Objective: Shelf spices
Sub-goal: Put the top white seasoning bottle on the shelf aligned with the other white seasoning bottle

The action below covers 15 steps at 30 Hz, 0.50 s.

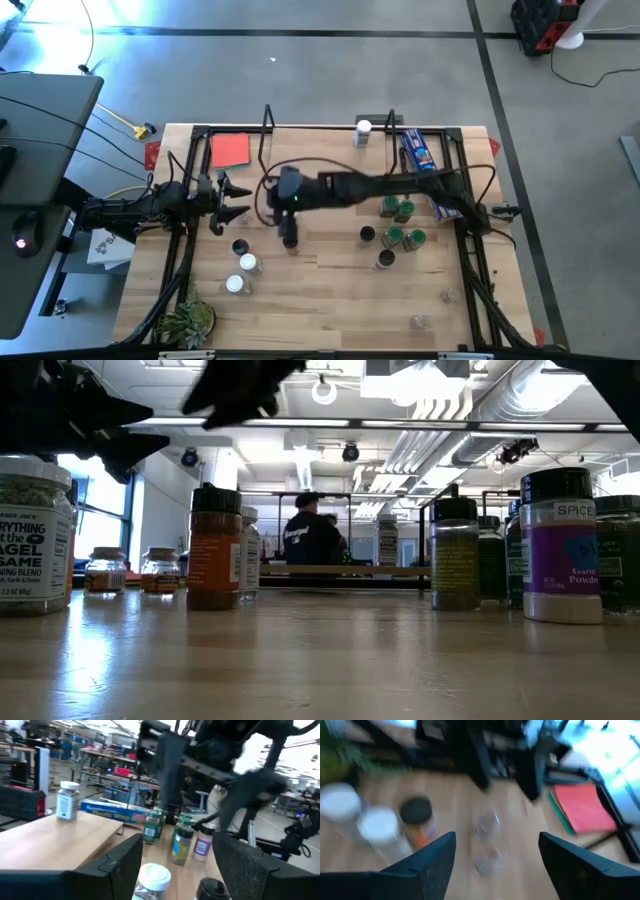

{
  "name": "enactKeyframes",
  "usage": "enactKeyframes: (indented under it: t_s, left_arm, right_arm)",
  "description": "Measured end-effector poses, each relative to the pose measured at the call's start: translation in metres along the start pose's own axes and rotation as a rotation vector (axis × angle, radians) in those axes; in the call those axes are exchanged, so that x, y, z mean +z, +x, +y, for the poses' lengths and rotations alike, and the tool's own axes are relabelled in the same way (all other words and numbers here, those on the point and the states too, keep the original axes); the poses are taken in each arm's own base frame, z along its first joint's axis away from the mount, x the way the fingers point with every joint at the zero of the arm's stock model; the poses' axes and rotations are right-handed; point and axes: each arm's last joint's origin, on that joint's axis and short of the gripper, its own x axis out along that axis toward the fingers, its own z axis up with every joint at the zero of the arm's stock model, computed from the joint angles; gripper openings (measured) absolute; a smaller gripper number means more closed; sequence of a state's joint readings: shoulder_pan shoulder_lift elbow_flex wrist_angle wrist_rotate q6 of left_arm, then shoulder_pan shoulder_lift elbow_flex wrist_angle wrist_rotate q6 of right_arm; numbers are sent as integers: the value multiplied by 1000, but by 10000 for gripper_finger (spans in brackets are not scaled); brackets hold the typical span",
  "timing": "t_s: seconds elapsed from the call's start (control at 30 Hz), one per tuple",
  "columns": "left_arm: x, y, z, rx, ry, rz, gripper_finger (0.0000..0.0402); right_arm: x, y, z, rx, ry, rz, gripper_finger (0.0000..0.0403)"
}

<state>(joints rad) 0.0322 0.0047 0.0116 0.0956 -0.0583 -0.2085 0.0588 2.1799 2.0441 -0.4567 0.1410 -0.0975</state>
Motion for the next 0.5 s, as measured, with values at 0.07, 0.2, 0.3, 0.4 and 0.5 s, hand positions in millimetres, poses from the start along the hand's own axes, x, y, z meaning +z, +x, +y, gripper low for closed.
enactKeyframes:
  t_s: [0.07,0.2,0.3,0.4,0.5]
  left_arm:
    - [0,0,0,-2,0,-1,236]
    - [1,0,0,-3,0,-6,236]
    - [1,0,0,-3,0,-7,236]
    - [1,0,0,-3,0,-7,236]
    - [1,0,0,-2,0,-6,236]
  right_arm:
    - [-2,3,12,5,50,-30,279]
    - [-18,8,18,-77,105,51,281]
    - [-34,15,11,-106,135,111,289]
    - [-46,22,3,-118,150,139,302]
    - [-54,26,-4,-106,164,156,314]
